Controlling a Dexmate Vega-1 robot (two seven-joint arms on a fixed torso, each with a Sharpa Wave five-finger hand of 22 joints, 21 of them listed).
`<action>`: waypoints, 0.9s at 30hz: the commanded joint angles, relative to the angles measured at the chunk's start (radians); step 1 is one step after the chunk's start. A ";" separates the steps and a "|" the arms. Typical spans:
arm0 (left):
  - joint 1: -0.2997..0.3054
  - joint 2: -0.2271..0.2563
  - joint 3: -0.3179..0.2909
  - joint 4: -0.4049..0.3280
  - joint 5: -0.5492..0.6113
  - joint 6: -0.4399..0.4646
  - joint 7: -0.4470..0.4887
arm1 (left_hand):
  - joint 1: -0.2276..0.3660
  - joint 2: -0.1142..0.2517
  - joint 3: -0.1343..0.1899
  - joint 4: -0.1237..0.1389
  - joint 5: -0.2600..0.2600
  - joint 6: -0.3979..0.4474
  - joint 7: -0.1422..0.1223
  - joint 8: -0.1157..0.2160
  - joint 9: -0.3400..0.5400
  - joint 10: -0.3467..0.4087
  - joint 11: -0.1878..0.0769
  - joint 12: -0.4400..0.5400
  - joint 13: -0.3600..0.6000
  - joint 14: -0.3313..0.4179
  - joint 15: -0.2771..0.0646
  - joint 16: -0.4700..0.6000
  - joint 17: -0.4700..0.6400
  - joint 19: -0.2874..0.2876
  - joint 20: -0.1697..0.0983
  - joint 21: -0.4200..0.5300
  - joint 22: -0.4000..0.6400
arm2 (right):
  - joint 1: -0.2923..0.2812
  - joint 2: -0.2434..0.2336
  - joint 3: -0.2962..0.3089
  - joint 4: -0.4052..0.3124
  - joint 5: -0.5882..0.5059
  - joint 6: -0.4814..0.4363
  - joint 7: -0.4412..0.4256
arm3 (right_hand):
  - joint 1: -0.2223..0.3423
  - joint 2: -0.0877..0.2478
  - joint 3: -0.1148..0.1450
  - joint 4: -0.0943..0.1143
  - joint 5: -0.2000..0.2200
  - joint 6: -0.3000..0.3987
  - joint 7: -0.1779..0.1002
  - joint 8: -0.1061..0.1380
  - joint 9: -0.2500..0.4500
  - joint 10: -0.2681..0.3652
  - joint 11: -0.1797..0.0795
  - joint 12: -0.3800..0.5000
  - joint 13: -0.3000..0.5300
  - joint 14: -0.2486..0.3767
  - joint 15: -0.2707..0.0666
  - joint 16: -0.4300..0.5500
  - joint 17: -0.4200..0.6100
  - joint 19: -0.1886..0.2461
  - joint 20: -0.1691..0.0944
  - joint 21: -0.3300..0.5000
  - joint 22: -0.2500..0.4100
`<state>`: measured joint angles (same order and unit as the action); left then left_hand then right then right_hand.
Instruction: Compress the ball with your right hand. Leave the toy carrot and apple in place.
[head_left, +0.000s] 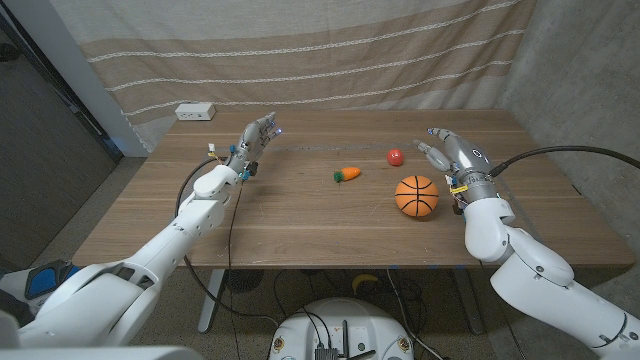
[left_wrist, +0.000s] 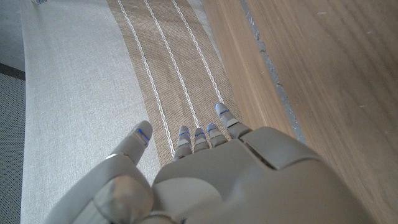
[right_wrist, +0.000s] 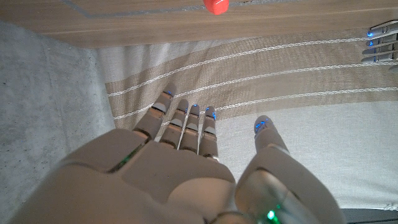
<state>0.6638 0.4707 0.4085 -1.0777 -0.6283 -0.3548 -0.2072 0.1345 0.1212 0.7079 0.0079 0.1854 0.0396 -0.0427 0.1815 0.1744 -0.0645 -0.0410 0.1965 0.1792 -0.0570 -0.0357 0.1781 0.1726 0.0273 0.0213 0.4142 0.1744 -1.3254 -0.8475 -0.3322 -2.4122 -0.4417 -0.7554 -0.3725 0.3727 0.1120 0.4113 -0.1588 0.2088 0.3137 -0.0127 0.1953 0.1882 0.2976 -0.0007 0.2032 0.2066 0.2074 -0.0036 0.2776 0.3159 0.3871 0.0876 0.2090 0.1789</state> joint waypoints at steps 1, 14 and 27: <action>0.013 0.011 -0.002 -0.019 -0.001 0.002 -0.003 | -0.010 0.043 0.000 -0.007 0.002 0.013 -0.001 0.005 0.002 -0.002 0.000 0.002 0.003 0.003 -0.010 0.005 0.001 0.010 -0.001 -0.004 0.004 | 0.022 -0.026 -0.046 -0.033 0.025 -0.084 0.012 | 0.006 0.001 0.001 -0.008 0.004 -0.009 0.001 -0.006 0.006 -0.012 -0.002 -0.004 0.005 -0.001 -0.002 -0.005 -0.001 0.004 0.005 0.003 0.005; 0.022 0.016 -0.009 -0.025 -0.012 0.000 -0.011 | -0.010 0.043 -0.001 -0.010 0.002 0.014 -0.001 0.005 0.002 -0.002 -0.001 0.001 0.003 0.004 -0.010 0.005 0.000 0.010 -0.001 -0.007 0.005 | 0.091 -0.061 -0.140 -0.064 0.010 -0.218 0.028 | 0.000 -0.033 -0.017 -0.006 -0.004 -0.088 -0.014 -0.017 0.006 -0.065 -0.010 -0.015 0.006 -0.042 0.004 -0.022 0.000 -0.020 0.014 -0.005 0.005; 0.022 0.018 -0.012 -0.017 -0.017 -0.004 -0.021 | -0.013 0.044 -0.001 -0.011 0.002 0.020 0.001 0.006 0.003 0.000 -0.001 0.002 0.003 0.004 -0.010 0.005 0.001 0.012 -0.001 -0.010 0.005 | 0.264 -0.068 -0.333 -0.091 -0.034 -0.475 0.097 | -0.005 -0.102 -0.049 -0.008 -0.029 -0.171 -0.016 -0.017 0.006 -0.148 -0.013 -0.022 0.007 -0.100 0.012 -0.047 -0.004 -0.058 0.031 -0.014 0.005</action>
<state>0.6831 0.4862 0.4005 -1.0992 -0.6391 -0.3549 -0.2214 0.1346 0.1212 0.7036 0.0037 0.1854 0.0503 -0.0428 0.1814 0.1744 -0.0646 -0.0410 0.1965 0.1792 -0.0571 -0.0356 0.1781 0.1726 0.0272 0.0213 0.4064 0.1744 -1.2096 -0.9112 -0.5015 -2.4790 -0.4435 -1.0136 -0.3315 0.3687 0.0210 0.3711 -0.1655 0.1810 0.1578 -0.0285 0.1799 0.1881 0.1599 -0.0129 0.1845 0.2120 0.1172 0.0103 0.2350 0.3108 0.3339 0.1204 0.1957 0.1789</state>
